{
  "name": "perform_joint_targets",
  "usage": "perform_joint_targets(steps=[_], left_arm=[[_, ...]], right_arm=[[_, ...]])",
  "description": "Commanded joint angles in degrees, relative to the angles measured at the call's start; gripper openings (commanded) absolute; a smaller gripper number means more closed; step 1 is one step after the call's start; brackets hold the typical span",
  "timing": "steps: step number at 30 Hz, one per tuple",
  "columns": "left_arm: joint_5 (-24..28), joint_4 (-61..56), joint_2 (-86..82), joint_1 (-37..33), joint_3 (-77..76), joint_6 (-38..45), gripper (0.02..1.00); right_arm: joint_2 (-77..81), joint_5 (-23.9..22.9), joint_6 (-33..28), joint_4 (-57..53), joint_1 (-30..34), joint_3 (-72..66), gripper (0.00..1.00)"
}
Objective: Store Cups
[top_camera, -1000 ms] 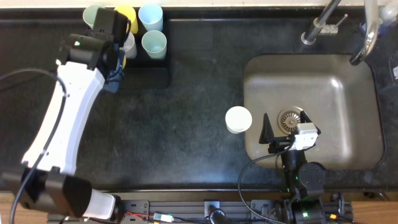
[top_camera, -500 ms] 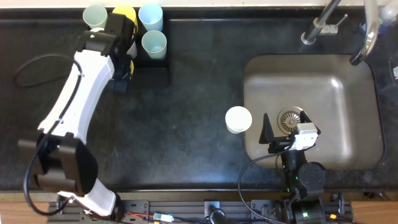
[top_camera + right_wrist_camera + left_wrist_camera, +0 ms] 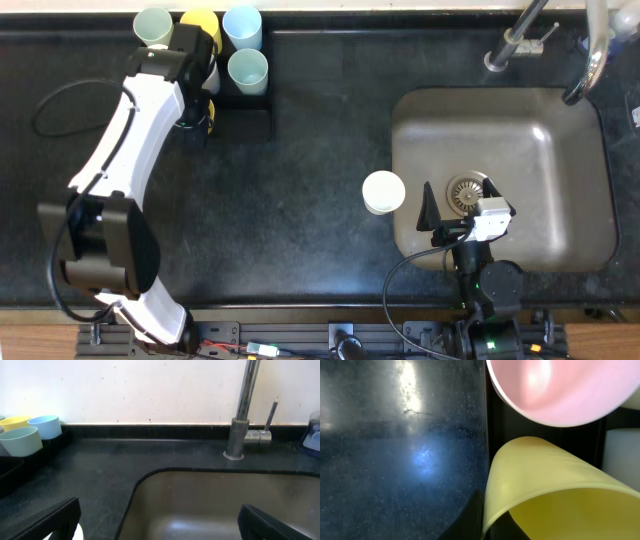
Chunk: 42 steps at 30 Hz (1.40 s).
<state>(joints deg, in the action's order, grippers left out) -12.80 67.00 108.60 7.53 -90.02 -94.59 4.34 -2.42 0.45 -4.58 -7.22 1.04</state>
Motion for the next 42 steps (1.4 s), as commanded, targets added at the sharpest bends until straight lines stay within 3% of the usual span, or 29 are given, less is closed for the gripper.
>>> perform_joint_targets(steps=[1,10,17,21,26,29,31,34,37,39,42], left_arm=[[2.1,-1.3,2.3,-0.5,0.1,-0.5,0.036],[2.3,-2.3,2.6,-0.8,0.1,0.0,0.045],[2.0,-2.3,1.9,-0.8,0.1,0.0,0.266],[-0.4,-2.2,-3.0,-0.5,0.1,1.1,0.555],[-6.4,-3.2,-15.1,-0.2,0.1,6.5,0.669],[-10.7,-11.5,-23.9,0.2,0.5,19.7,0.715],[-11.0,-23.4,-29.6,0.3,2.0,37.4,0.733],[-4.9,-43.4,-37.2,0.2,7.8,65.0,0.757],[4.2,-58.8,-44.4,0.0,17.3,84.9,0.864],[7.4,-64.5,-49.1,-0.3,24.3,90.8,1.000],[9.0,-69.7,-56.4,-1.0,35.9,92.0,0.998]], right_arm=[[-0.7,-0.4,0.5,0.3,0.1,-0.8,0.998],[-0.7,-0.4,0.5,0.3,0.1,-0.8,0.998],[-0.7,-0.4,0.5,0.3,0.1,-0.8,0.996],[-0.7,-0.4,0.5,0.3,0.1,-0.8,0.998],[-0.7,-0.4,0.5,0.3,0.1,-0.8,0.998],[-0.7,-0.4,0.5,0.3,0.1,-0.8,0.996],[-0.7,-0.4,0.5,0.3,0.1,-0.8,0.998],[-0.7,-0.4,0.5,0.3,0.1,-0.8,0.998],[-0.7,-0.4,0.4,0.3,0.1,-0.8,0.998],[-0.7,-0.4,0.5,0.3,0.1,-0.8,0.996],[-0.7,-0.4,0.5,0.3,0.1,-0.8,0.996]])
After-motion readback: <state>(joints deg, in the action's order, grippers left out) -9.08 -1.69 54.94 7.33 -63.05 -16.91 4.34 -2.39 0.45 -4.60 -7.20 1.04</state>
